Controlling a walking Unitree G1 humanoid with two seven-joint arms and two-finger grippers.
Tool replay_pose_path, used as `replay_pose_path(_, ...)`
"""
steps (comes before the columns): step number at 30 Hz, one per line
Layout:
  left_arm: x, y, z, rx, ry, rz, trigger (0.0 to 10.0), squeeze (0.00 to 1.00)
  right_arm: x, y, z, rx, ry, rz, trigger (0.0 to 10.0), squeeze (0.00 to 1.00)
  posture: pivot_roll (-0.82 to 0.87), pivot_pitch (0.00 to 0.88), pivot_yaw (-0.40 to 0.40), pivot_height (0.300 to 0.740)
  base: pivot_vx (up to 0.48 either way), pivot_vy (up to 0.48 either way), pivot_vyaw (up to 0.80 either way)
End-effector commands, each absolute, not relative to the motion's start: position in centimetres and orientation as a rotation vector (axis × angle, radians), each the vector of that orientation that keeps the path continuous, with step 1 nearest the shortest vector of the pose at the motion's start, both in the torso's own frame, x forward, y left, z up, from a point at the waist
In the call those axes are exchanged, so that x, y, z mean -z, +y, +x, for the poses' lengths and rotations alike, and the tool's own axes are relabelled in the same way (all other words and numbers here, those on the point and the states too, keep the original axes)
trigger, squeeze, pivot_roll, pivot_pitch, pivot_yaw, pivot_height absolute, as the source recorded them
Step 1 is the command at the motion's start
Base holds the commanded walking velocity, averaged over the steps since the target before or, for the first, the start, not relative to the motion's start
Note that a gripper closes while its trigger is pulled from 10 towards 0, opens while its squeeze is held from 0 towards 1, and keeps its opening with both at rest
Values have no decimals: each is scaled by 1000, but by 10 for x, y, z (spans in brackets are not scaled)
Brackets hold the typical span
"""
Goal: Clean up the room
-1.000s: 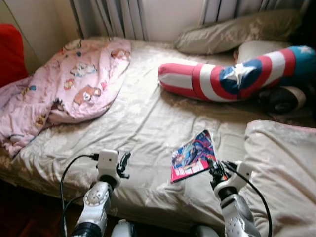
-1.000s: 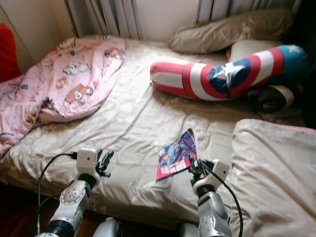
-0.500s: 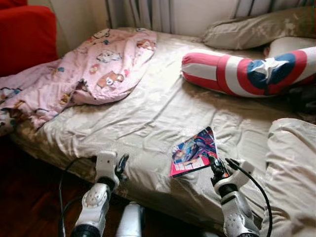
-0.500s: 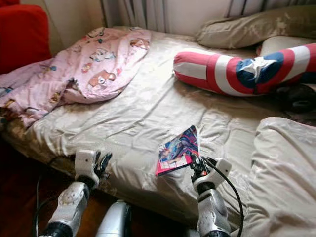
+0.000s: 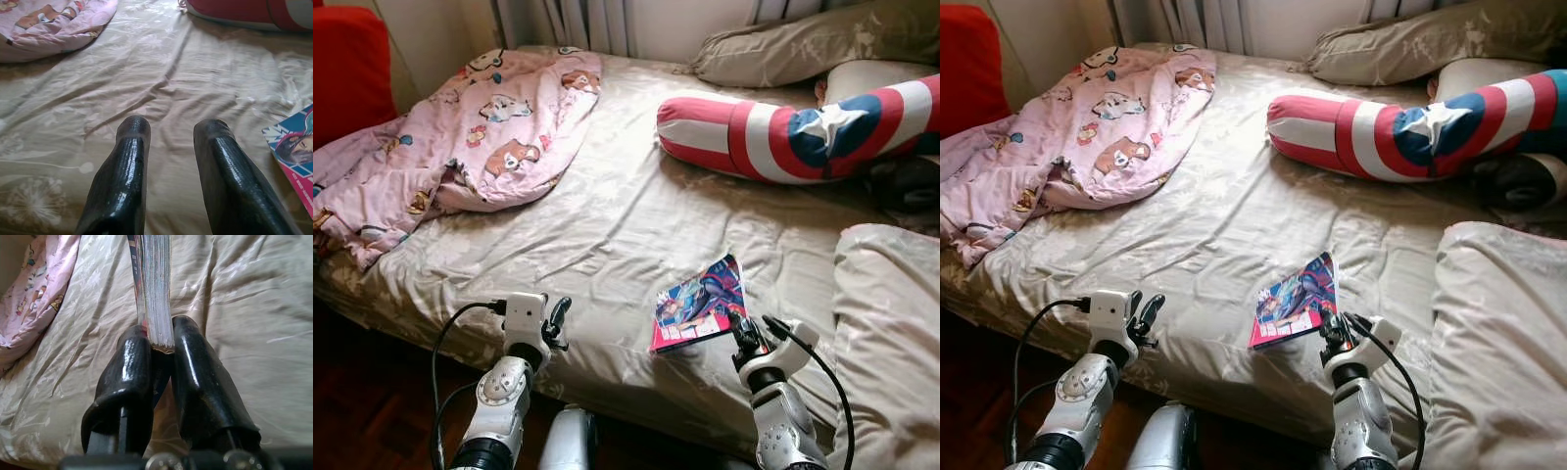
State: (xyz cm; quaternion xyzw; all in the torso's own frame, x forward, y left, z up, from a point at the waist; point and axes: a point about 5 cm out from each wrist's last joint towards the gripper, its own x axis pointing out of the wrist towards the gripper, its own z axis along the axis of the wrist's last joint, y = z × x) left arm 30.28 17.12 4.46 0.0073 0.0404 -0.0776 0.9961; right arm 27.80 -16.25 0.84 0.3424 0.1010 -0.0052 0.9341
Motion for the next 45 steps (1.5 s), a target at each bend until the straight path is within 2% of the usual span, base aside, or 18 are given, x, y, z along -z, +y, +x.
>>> replay_pose_path(1,-45,175,302,146,85,10,10000,0,-17,-162,285,-10,159,701,10000,0,38,99,29,636,296,0,0)
replay_pose_path(8,-43,175,300,153,93,13,10000,0,-12,-162,284,11,185,695,10000,0,38,101,34,636,312,0,0)
replay_pose_path(26,-44,181,291,182,90,40,10000,0,-1,-163,291,49,306,726,10000,0,92,155,62,636,0,0,0)
replay_pose_path(29,-46,182,289,187,87,46,10000,0,-4,-159,295,5,291,751,10000,0,106,166,74,636,0,0,0)
replay_pose_path(31,-48,183,288,191,85,53,10000,0,-14,-152,302,-72,233,838,10000,0,110,167,79,636,0,0,0)
replay_pose_path(36,-51,185,286,202,78,66,10000,0,-25,-147,309,-162,159,925,10000,0,124,178,92,636,0,0,0)
replay_pose_path(45,-50,186,275,222,90,82,10000,0,-15,-159,304,-67,229,891,10000,0,155,221,110,636,0,0,0)
